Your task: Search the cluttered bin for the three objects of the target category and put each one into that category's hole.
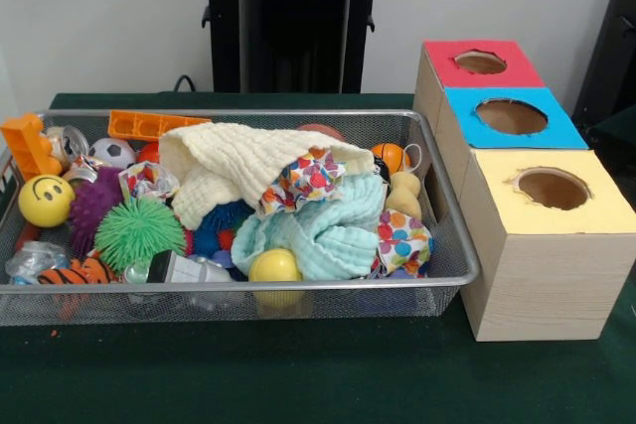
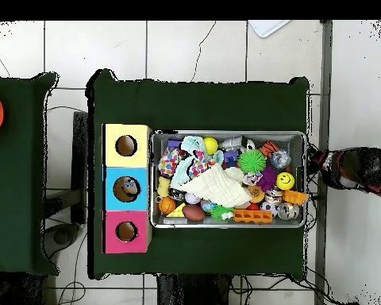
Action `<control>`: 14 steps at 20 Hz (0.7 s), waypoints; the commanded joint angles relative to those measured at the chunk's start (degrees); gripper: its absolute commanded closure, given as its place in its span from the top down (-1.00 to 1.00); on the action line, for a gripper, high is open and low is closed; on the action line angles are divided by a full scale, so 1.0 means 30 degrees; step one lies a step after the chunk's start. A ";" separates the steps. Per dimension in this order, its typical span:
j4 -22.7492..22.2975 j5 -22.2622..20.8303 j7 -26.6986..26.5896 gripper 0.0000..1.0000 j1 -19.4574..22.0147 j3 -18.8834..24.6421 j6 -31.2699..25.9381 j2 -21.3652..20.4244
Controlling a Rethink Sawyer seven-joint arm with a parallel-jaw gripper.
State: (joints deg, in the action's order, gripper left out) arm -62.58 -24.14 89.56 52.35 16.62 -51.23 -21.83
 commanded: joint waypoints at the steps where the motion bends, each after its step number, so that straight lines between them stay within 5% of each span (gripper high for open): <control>1: -0.1464 -0.0818 -0.2381 1.00 -0.0315 0.0487 0.0006 0.0918; 14: -0.1495 -0.0527 -0.0839 1.00 -0.0916 0.0140 -0.0087 0.0504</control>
State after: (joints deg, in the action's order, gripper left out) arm -62.58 -24.54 89.56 51.50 16.40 -51.23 -21.60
